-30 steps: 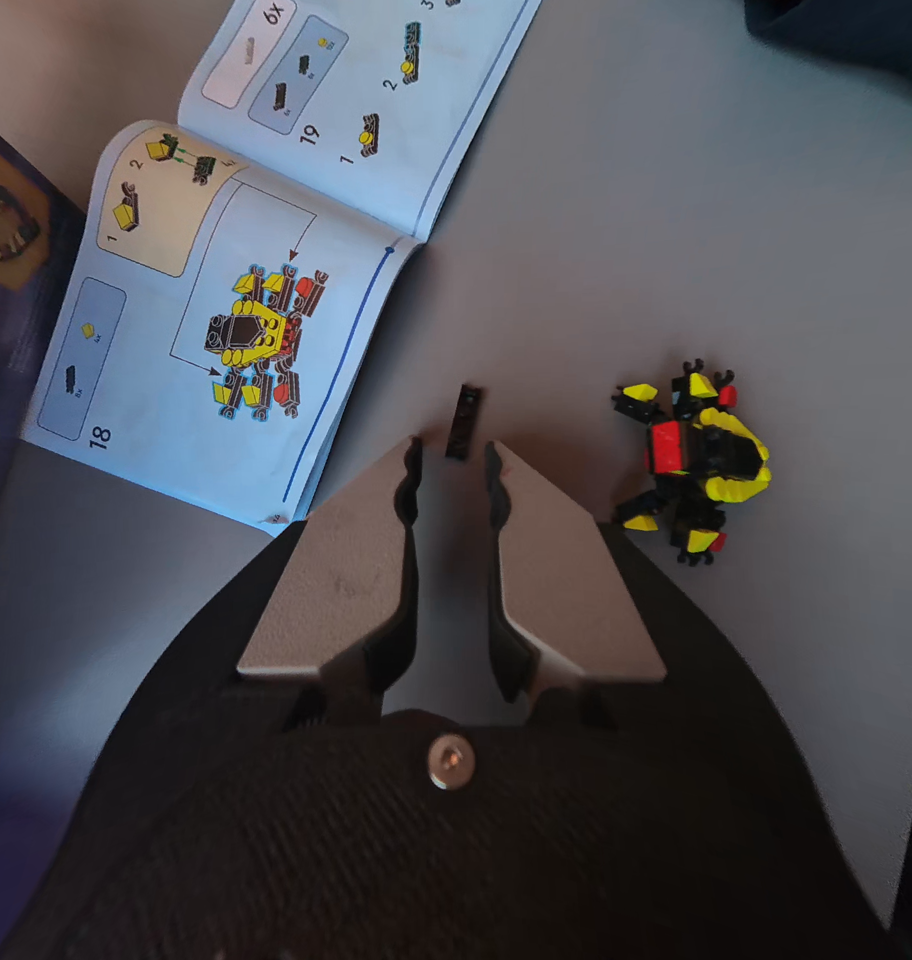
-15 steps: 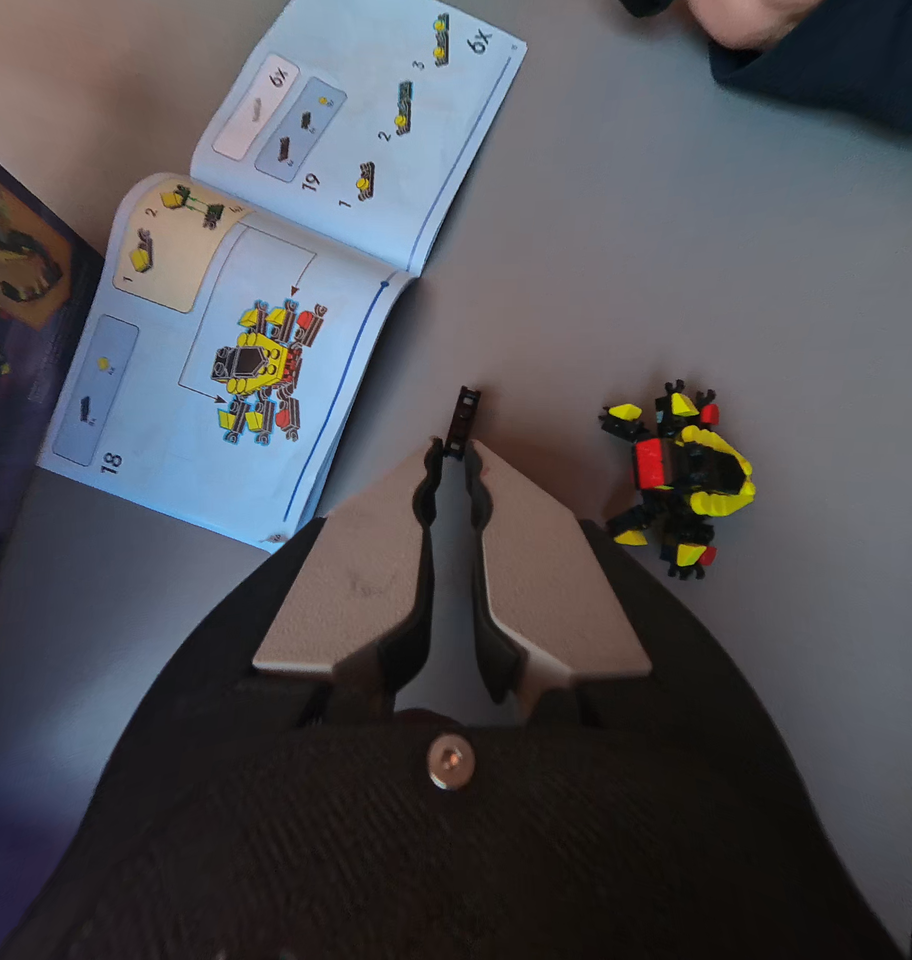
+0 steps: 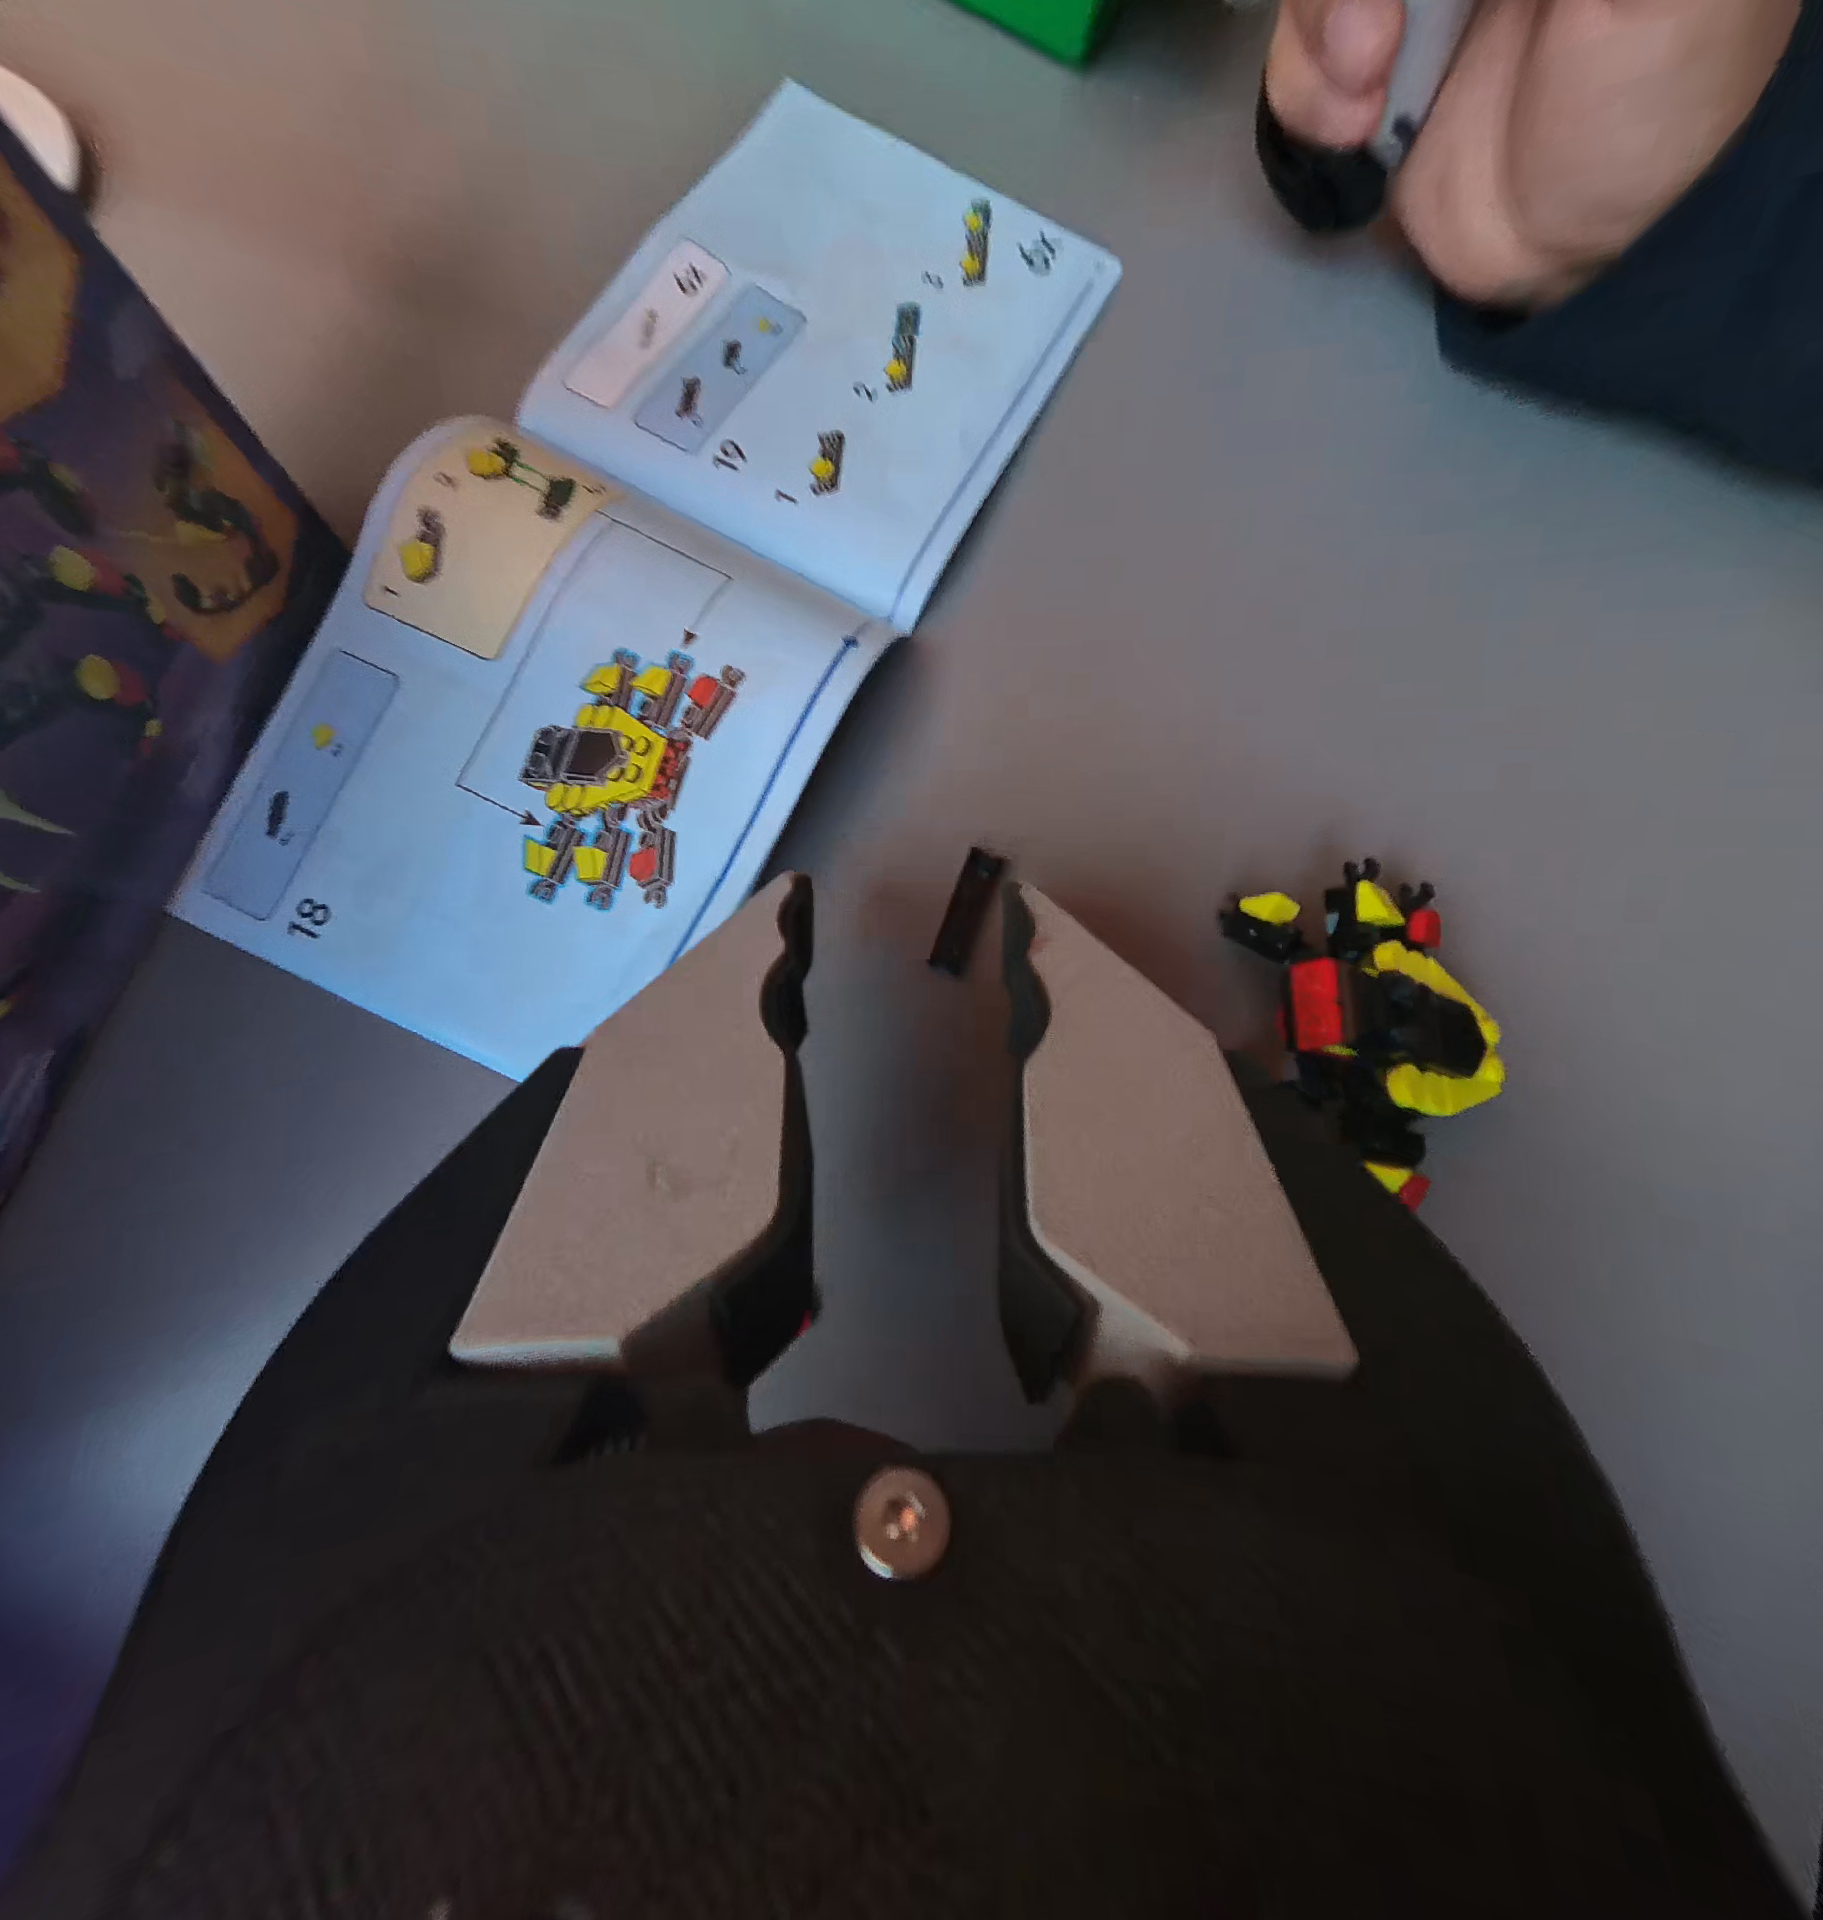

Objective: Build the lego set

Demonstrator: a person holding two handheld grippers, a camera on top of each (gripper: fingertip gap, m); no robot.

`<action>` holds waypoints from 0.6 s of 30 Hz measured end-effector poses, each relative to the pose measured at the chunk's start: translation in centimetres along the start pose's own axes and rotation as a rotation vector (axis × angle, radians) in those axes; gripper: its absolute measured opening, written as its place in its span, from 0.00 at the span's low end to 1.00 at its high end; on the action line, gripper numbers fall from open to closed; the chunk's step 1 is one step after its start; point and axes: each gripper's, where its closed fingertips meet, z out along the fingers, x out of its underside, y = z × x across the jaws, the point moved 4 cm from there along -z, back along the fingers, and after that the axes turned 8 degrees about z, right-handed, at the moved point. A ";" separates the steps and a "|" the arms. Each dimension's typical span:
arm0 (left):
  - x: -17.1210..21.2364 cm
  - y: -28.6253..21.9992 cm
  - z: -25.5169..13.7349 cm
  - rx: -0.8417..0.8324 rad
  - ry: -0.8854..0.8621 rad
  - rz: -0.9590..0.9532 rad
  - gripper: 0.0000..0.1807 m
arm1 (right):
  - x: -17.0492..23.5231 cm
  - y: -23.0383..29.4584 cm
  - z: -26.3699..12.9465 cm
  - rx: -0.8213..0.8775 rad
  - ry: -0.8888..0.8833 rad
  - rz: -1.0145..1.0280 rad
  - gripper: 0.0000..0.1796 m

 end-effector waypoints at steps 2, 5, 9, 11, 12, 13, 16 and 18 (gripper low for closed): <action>-0.8 0.5 -0.7 -0.019 -0.070 -0.041 0.19 | 0.2 0.0 0.1 0.014 0.018 -0.037 0.07; -1.6 0.3 -1.3 -0.018 -0.128 -0.050 0.19 | 0.3 0.1 0.1 0.019 0.032 -0.090 0.07; -2.0 -0.3 -1.3 -0.062 -0.120 0.019 0.20 | 0.6 0.1 0.2 0.026 0.055 -0.150 0.08; -2.4 -0.6 -1.4 -0.082 -0.135 0.043 0.20 | 1.0 0.0 0.5 0.022 0.074 -0.155 0.15; -2.7 -0.8 -1.5 -0.083 -0.147 0.051 0.21 | 1.4 -0.1 0.7 0.020 0.095 -0.146 0.19; -2.8 -0.9 -1.5 -0.090 -0.153 0.059 0.21 | 1.6 -0.3 0.8 0.022 0.113 -0.139 0.21; -3.0 -1.0 -1.6 -0.129 -0.156 0.090 0.23 | 2.3 -0.6 1.1 0.033 0.144 -0.121 0.26; -3.2 -1.1 -1.7 -0.148 -0.162 0.111 0.23 | 2.4 -0.9 1.0 0.056 0.153 -0.118 0.26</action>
